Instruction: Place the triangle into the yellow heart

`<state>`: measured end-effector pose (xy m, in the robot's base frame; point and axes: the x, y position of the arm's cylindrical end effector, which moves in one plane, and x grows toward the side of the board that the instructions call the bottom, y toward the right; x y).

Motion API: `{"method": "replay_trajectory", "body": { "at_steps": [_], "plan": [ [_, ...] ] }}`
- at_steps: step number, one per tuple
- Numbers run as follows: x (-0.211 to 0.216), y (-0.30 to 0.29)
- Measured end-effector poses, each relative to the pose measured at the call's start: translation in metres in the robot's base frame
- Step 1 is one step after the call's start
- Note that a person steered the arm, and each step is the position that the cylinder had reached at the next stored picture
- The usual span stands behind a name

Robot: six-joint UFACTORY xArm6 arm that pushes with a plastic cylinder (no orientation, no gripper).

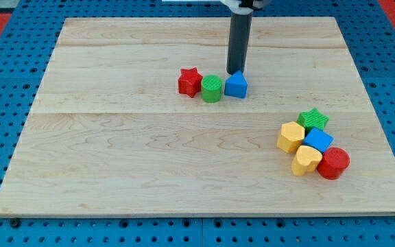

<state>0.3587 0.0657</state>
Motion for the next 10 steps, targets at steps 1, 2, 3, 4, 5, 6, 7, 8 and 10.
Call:
{"method": "replay_trajectory", "body": {
  "at_steps": [1, 2, 3, 4, 5, 6, 7, 8, 10],
  "plan": [
    [0.028, 0.000],
    [0.060, 0.000],
    [0.078, 0.000],
    [0.076, -0.010],
    [0.076, -0.026],
    [0.088, -0.039],
    [0.112, -0.034],
    [0.129, -0.011],
    [0.152, 0.029]
  ]
}}
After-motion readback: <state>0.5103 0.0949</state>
